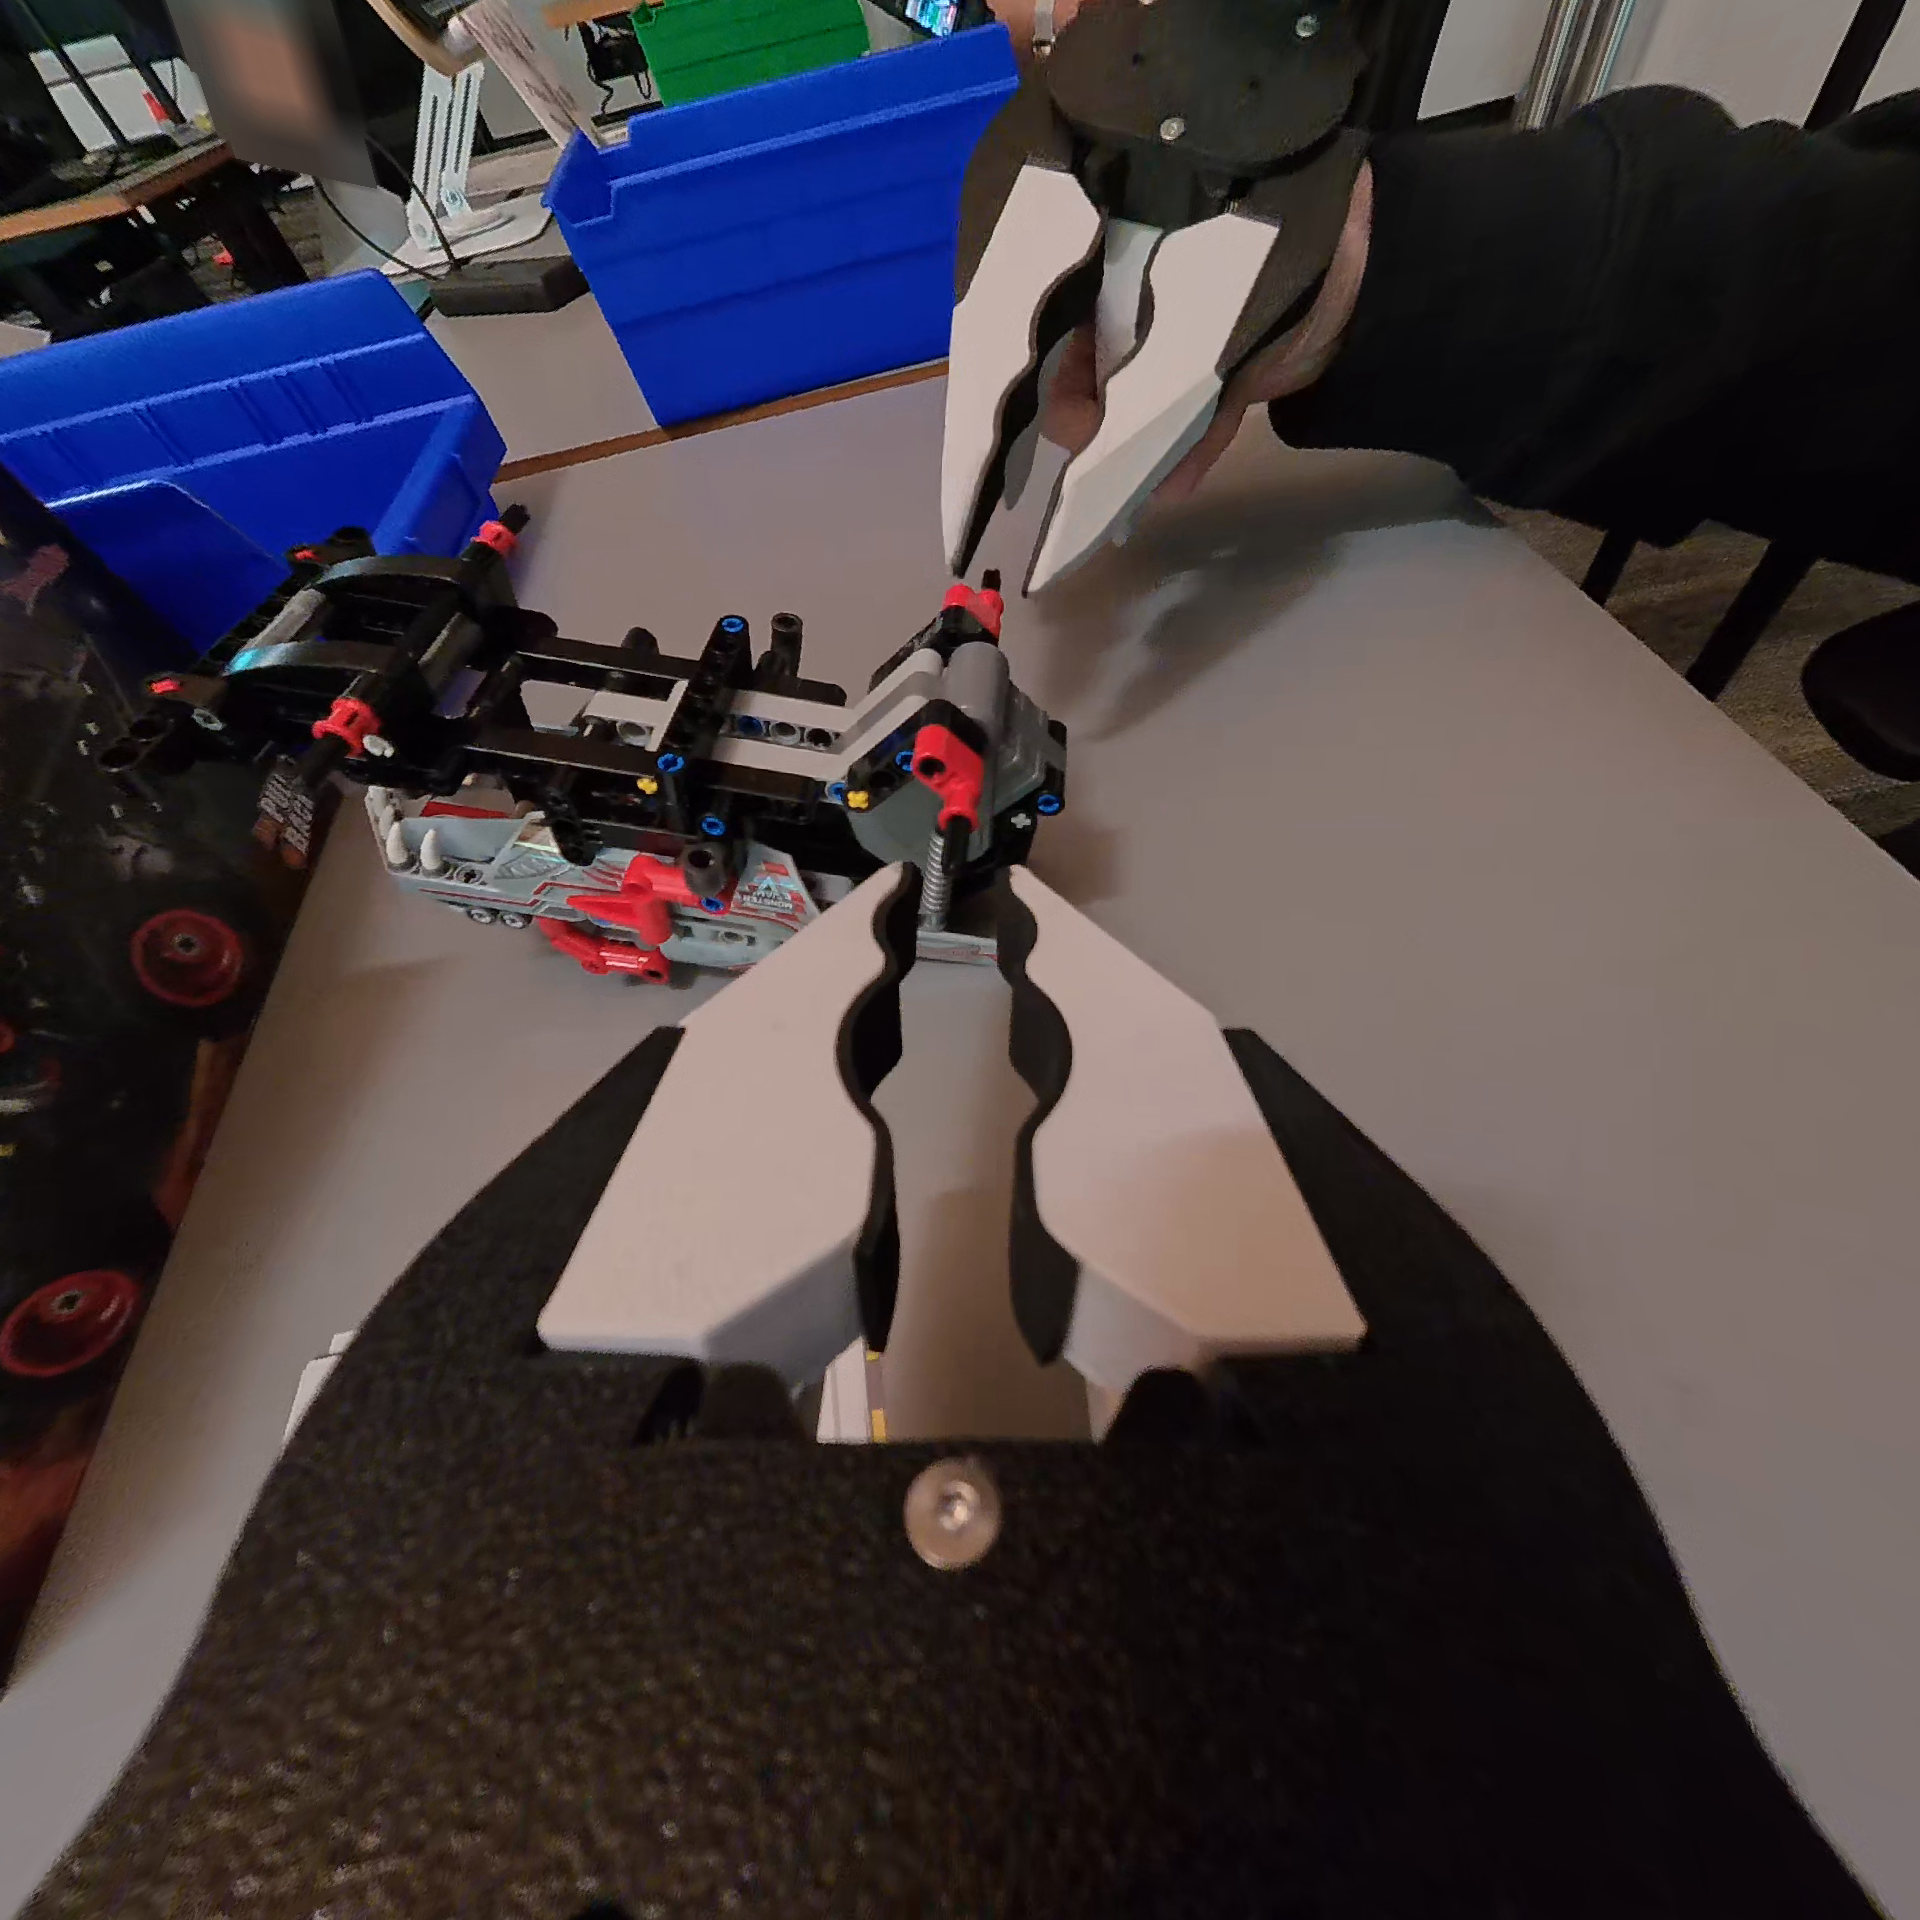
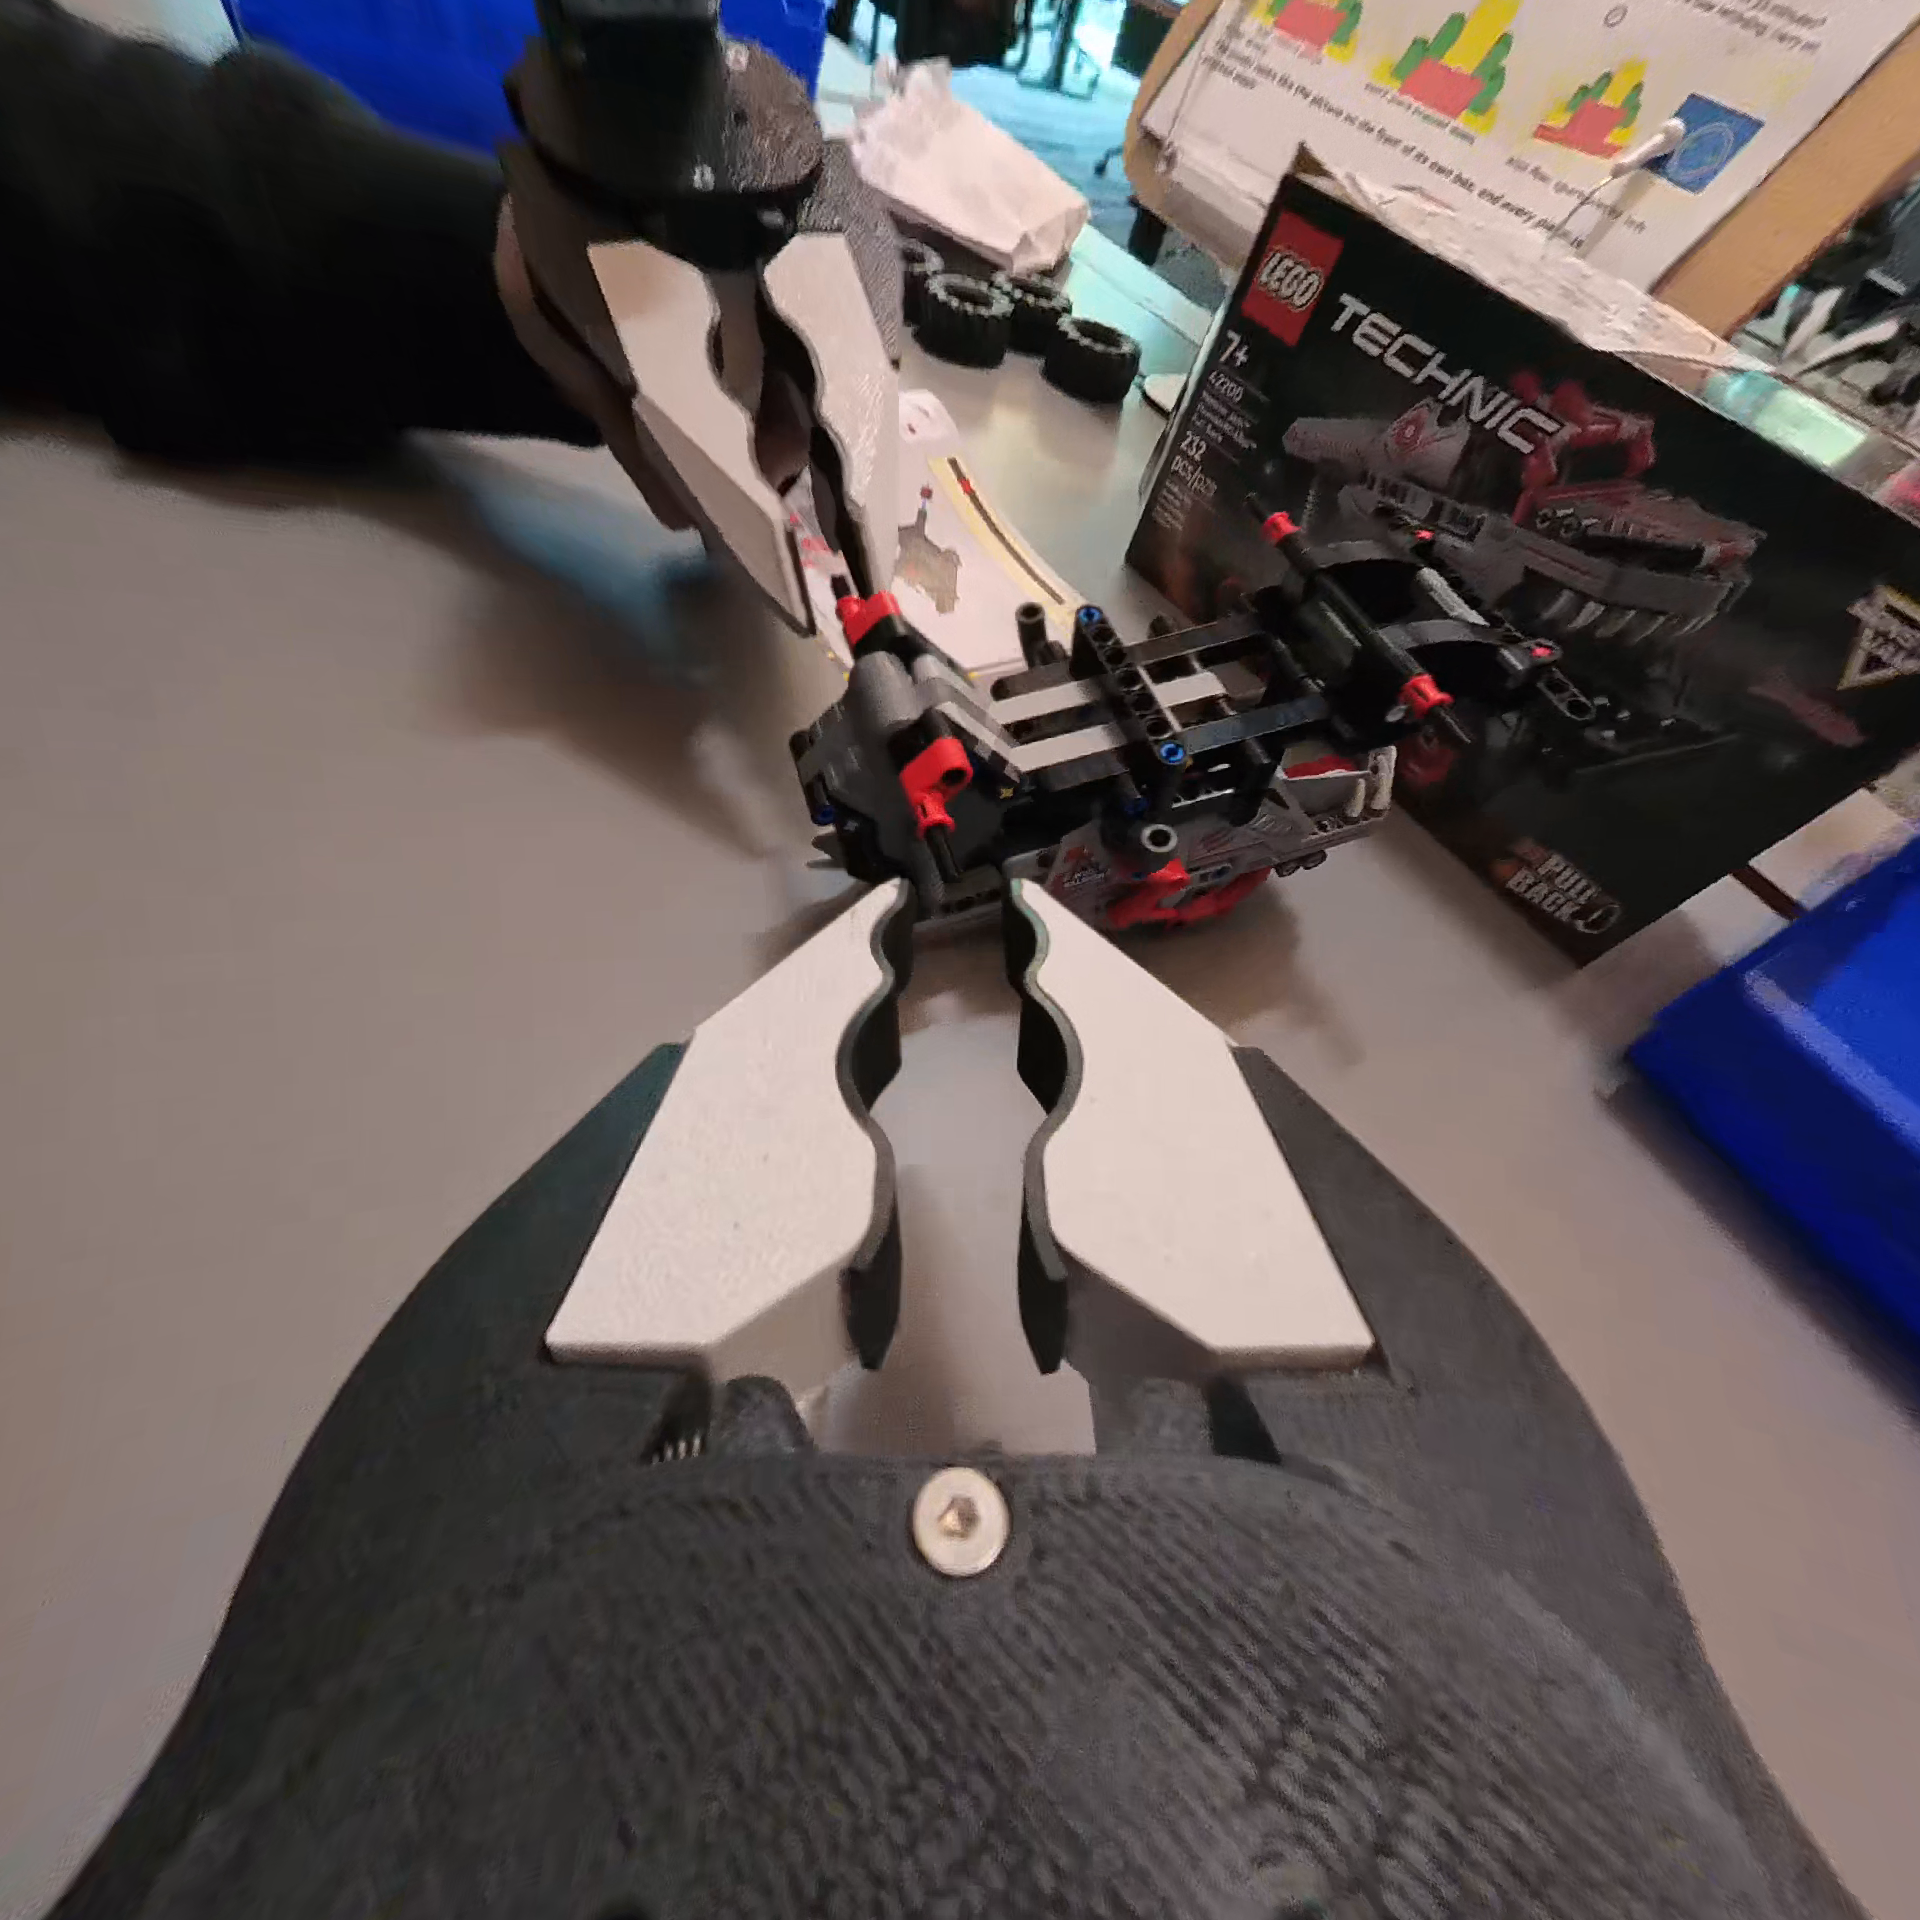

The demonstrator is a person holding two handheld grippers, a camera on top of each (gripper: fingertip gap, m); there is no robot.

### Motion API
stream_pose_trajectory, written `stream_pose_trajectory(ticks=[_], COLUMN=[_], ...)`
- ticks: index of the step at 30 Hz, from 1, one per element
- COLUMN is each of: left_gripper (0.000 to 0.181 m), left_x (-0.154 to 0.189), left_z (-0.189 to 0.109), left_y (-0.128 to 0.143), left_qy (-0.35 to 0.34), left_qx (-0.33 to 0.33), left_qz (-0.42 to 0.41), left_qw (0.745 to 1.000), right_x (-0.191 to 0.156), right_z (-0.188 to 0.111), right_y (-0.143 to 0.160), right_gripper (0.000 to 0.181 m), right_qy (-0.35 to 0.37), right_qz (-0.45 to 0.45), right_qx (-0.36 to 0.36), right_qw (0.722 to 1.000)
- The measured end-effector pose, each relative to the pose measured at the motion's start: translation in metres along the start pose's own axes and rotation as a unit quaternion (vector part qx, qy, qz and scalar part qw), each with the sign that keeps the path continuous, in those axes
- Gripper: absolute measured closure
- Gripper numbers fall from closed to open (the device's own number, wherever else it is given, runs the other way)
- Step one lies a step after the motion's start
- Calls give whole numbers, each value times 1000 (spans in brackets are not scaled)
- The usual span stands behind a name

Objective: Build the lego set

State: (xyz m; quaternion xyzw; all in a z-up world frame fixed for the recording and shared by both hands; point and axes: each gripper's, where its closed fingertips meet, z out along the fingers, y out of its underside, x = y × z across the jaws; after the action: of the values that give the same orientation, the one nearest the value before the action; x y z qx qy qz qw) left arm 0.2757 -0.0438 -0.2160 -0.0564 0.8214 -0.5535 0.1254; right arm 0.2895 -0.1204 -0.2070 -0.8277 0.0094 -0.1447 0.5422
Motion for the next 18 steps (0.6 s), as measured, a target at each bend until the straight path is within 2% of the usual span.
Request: stream_pose_trajectory(ticks=[4, 8, 18], left_gripper=[171, 179, 180], left_x=[0, -1, -1], left_z=[1, 1, -7], left_y=[-2, -6, -3], left_qy=[-1, -6, 7], left_qx=[3, 12, 3], left_qz=[3, 5, 8], left_qw=[1000, 1000, 1000], right_x=[0, -4, -9], right_z=[8, 15, 20], right_y=[7, 2, -2], right_gripper=[168, 178, 179], right_qy=[6, -3, 10], right_qz=[-37, -44, -63], right_qx=[-40, -32, -52], right_qw=[999, 999, 997])
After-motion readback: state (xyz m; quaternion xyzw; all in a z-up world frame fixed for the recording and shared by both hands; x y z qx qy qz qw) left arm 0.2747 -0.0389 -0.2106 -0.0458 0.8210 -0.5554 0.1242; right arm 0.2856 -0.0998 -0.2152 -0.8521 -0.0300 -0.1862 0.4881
